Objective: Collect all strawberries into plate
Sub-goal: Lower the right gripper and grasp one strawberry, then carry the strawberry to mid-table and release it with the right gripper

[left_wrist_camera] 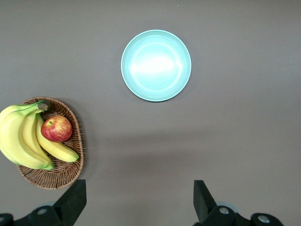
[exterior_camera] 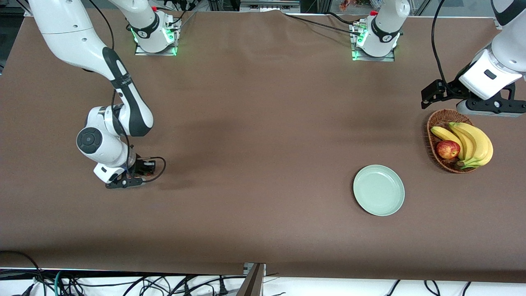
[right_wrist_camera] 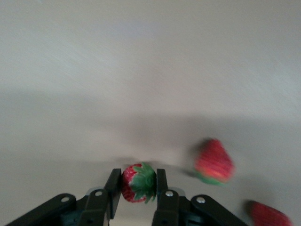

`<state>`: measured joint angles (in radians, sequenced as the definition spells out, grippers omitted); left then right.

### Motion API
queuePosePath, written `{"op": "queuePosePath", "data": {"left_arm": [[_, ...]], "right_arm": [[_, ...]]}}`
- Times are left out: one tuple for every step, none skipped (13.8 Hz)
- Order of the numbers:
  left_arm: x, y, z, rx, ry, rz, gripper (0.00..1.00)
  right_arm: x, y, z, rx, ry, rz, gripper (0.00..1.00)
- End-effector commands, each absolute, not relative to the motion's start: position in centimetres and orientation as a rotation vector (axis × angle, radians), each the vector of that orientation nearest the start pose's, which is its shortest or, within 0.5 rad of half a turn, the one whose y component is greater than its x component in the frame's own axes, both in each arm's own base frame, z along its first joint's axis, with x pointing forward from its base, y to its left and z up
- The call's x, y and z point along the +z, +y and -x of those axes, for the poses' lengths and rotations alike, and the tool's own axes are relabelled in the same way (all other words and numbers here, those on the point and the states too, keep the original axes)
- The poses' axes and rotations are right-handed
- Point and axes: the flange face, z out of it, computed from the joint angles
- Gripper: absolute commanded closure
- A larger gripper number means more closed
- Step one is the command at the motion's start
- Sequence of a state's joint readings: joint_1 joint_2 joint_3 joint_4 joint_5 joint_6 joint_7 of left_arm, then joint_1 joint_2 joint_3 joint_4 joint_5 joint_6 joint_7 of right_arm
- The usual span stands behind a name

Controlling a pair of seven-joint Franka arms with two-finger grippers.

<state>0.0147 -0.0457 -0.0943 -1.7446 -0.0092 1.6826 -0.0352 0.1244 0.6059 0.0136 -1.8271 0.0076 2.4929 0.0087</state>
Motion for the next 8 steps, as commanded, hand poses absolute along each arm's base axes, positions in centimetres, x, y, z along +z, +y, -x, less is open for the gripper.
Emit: {"op": "queuePosePath", "data": {"left_arm": [[58.2, -4.5, -54.5, 0.035, 0.092, 3.126, 0.0], [58.2, -4.5, -54.5, 0.035, 0.092, 3.126, 0.0], [58.2, -4.5, -54.5, 0.035, 0.092, 3.126, 0.0], [58.2, -4.5, -54.5, 0.035, 0.092, 3.126, 0.0], [58.2, -4.5, -54.5, 0.035, 0.092, 3.126, 0.0], [58.2, -4.5, -54.5, 0.035, 0.092, 3.126, 0.0], [58.2, -4.5, -54.5, 0.035, 0.092, 3.126, 0.0], [58.2, -4.5, -54.5, 0.035, 0.092, 3.126, 0.0]], "right_arm": [[24.5, 17.3, -65.7, -0.14, -0.045, 3.052, 0.88], [24.7, 20.8, -65.4, -0.147, 0.032, 3.041, 0.88], [25.2, 24.7, -64.8, -0.159, 0.066, 3.027, 0.88], [25.5, 28.0, -64.0, -0.166, 0.108, 3.012, 0.88], [25.5, 31.6, -62.9, -0.162, 0.168, 2.996, 0.88], [25.3, 35.5, -61.7, -0.154, 0.249, 2.976, 0.88], [25.3, 39.0, -60.8, -0.156, 0.325, 2.951, 0.88], [25.0, 42.4, -59.5, -0.152, 0.368, 2.931, 0.88]]}}
